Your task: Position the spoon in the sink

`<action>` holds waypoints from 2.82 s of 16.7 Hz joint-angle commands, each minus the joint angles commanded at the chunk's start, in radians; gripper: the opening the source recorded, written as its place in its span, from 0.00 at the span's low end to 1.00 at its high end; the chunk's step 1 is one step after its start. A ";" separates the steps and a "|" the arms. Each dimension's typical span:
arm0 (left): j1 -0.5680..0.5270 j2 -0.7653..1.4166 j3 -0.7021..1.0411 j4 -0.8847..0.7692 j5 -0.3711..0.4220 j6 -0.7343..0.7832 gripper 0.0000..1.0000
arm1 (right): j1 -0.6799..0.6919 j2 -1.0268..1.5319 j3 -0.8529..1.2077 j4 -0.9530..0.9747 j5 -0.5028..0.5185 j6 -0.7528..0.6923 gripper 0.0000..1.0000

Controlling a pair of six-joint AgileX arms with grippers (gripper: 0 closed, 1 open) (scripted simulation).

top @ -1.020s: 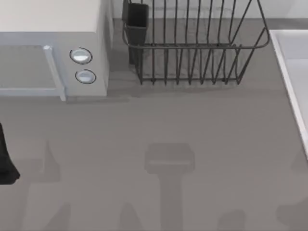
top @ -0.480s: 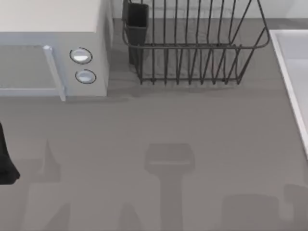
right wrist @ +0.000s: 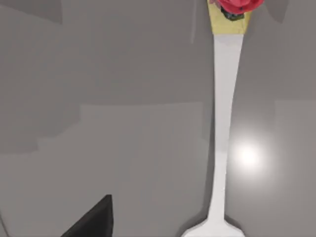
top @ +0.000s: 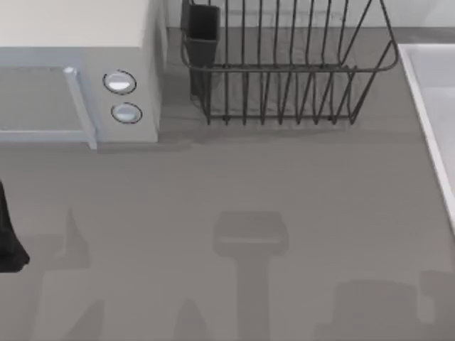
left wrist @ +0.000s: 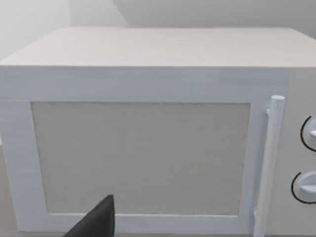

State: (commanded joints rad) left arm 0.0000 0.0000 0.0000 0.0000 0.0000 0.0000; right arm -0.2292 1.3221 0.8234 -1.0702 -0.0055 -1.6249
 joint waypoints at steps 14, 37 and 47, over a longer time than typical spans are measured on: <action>0.000 0.000 0.000 0.000 0.000 0.000 1.00 | 0.003 0.229 -0.259 0.486 0.000 0.009 1.00; 0.000 0.000 0.000 0.000 0.000 0.000 1.00 | 0.003 0.229 -0.259 0.486 0.000 0.009 0.00; 0.000 0.000 0.000 0.000 0.000 0.000 1.00 | 0.002 0.046 -0.008 0.020 0.017 0.040 0.00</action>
State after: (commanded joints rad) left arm 0.0000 0.0000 0.0000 0.0000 0.0000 0.0000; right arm -0.2277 1.3681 0.8156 -1.0500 0.0116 -1.5850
